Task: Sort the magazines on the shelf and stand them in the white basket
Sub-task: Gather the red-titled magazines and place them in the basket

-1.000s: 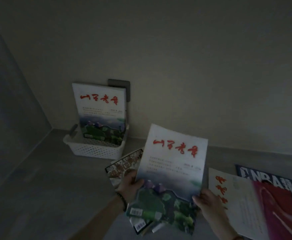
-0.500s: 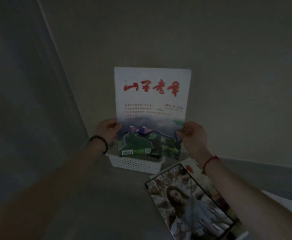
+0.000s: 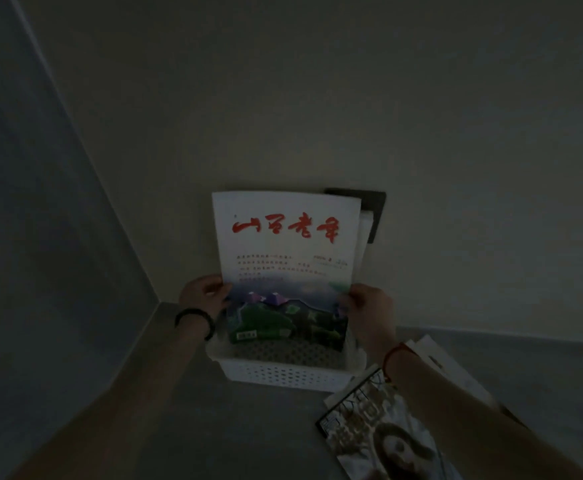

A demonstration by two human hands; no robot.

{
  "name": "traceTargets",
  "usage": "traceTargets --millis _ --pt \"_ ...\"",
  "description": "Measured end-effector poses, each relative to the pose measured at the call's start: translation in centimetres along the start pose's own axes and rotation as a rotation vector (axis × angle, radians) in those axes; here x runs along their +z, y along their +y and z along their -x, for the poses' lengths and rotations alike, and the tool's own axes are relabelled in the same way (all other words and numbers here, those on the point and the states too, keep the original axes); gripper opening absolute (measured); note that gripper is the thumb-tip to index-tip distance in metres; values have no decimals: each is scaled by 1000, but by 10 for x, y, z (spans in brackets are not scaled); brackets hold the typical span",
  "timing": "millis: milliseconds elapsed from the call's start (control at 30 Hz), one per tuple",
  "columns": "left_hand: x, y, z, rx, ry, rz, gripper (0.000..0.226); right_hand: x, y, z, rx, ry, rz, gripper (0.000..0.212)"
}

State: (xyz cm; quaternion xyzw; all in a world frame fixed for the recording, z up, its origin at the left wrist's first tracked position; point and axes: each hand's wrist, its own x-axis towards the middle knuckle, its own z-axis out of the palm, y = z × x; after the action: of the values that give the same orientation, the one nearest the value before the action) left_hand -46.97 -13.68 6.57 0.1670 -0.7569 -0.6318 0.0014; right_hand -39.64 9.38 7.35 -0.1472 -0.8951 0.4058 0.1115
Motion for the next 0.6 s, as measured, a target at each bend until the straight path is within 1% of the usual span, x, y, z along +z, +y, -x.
traceTargets --millis 133,233,333,433,467,533,600 --pt "12 -17 -13 35 21 -33 29 9 12 -6 26 69 -49 20" --pt "20 -18 -20 96 115 -169 30 12 21 -15 92 32 -18 22" --pt "25 -16 -21 74 144 -170 30 13 28 -18 131 16 -20 25" --pt "26 -15 -11 136 169 -219 30 7 25 -19 125 -7 -19 19" --pt "26 -15 -3 168 166 -205 27 1 24 -18 119 -1 -18 16" --pt "26 -15 18 239 117 -141 16 -14 29 -13 106 36 -88 25" --pt "27 -18 46 310 49 -77 19 -36 42 -3 30 97 -85 28"
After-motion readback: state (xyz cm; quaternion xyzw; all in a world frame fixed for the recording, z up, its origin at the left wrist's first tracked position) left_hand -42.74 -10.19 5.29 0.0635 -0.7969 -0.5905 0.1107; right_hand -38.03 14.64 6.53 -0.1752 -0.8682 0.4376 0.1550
